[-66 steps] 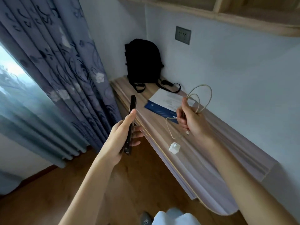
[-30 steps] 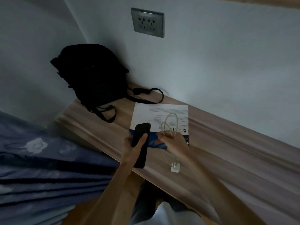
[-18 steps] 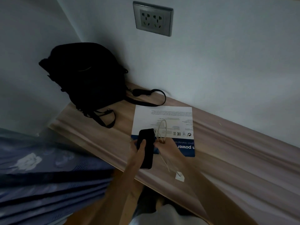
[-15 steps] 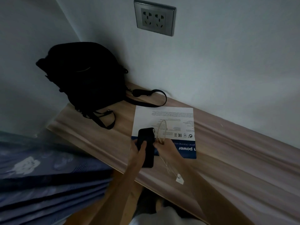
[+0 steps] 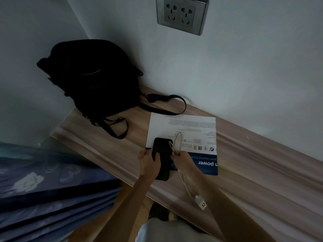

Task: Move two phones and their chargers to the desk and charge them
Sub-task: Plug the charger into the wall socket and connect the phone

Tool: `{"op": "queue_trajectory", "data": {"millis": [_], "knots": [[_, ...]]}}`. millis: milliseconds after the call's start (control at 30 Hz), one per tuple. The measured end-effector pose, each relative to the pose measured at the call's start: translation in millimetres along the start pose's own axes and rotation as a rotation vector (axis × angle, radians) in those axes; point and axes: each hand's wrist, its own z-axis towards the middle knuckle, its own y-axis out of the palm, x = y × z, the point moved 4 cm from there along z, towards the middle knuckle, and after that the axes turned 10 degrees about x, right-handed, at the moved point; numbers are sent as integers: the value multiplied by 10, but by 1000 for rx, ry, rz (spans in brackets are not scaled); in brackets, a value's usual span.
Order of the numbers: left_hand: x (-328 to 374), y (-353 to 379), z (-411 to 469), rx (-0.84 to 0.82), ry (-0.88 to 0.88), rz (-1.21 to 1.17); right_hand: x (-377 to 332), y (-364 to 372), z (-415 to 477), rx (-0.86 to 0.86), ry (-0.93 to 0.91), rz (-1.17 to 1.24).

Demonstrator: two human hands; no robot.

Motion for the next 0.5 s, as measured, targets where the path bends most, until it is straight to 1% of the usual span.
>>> {"op": "queue_trajectory", "data": {"millis": [133,200,300,433,500], "knots": [[-13,-35,21,-18,14,28,-45,-66,-25,-12,-92,-86],[-19,-41,1,-24,39,52,-46,-135,-37,12,-130,-123],[30,-47,-84,11,106,61,-13,-272,-70,26,-158,-127],[164,-24,-212,74,215,30,102,-490,-187,20,-203,-52],[224,1,-296,109,285,41,211,-625,-262,35,-251,-82]]}}
